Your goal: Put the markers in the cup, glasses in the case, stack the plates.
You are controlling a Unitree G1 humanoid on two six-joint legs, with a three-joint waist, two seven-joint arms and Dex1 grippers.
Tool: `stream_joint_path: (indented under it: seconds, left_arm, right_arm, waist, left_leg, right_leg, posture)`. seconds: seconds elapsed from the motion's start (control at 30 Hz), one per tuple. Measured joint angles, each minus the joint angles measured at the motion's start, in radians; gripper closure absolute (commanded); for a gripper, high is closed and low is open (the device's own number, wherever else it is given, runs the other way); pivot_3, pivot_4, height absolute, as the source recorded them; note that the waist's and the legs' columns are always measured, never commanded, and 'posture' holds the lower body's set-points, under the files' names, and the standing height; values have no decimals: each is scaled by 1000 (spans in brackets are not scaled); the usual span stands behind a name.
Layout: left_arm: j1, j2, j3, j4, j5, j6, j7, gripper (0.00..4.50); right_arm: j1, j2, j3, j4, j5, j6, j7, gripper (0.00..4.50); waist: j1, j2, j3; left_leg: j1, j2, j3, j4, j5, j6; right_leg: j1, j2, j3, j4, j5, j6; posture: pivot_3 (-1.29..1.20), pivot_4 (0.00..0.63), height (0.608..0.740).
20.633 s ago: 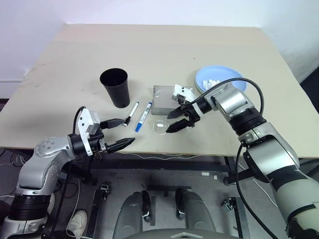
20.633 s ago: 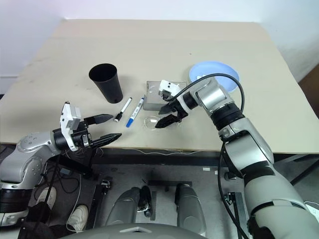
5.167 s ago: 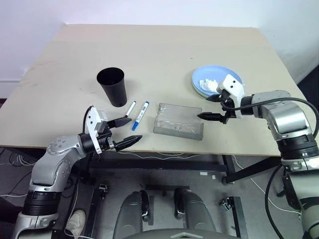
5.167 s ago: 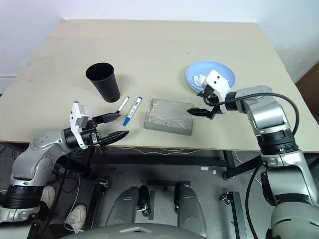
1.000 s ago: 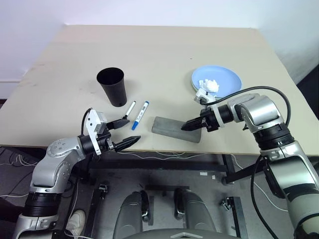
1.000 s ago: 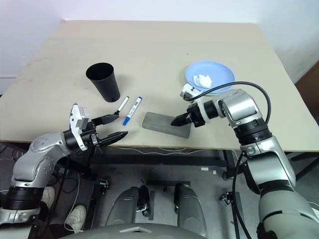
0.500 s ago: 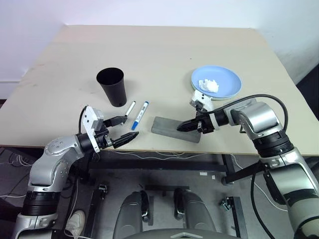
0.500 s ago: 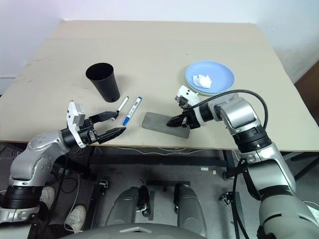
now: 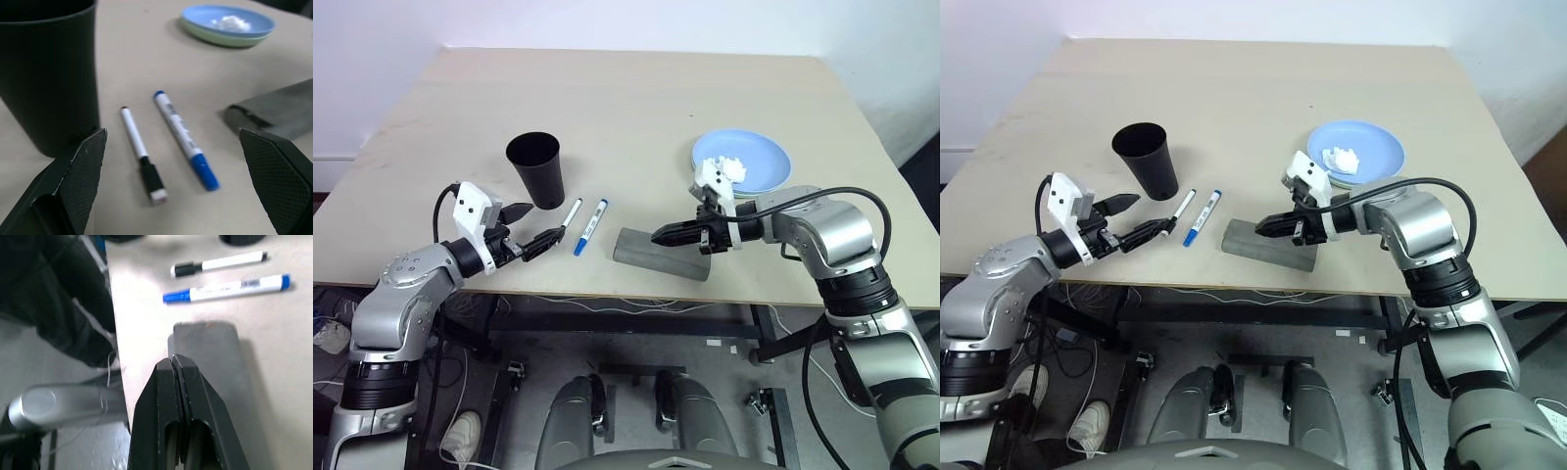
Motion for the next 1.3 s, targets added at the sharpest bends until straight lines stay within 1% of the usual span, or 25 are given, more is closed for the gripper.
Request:
stream_joint_path:
  seconds: [0.4,0.67,0.93,1.1,1.3]
  left_arm:
    - [-91,-31,-84,61,85,41,52,0]
    - [-156,-35,-118,127,132,164,114,0]
    - [-247,-99,-167,182,160,246,154,0]
    - [-299,-133,-182,216,180,341,204,0]
    - [-343,-139,-185,219,187,448,237,0]
  right_arm:
    - [-6,1,-13,4,26,14,-68,4472]
    - [-7,1,-18,18,34,14,-105,4472]
    - [-11,0,-33,42,36,13,-126,4472]
    - [-11,-14,-37,48,36,14,-134,4472]
    - [-11,-19,-43,51,36,15,-144,4472]
  waist:
    - [0,0,0]
    - [0,0,0]
    - [0,0,0]
    - [-1,0,0]
    - [-1,0,0]
  left_leg:
    - [0,0,0,0,0,0]
    - [0,0,0,0,0,0]
    - [0,0,0,1,0,0]
    - [0,0,-1,1,0,1]
    - [1,0,-1,2,0,1]
  right_leg:
    - [0,0,0,0,0,0]
    - [1,1,0,0,0,0]
    - [2,1,-1,0,0,0]
    - [2,1,-1,1,1,0]
    - [3,1,-1,2,1,0]
  posture:
    - [0,150,710]
    - [0,150,710]
    - [0,150,710]
    - [0,150,710]
    - [0,150,710]
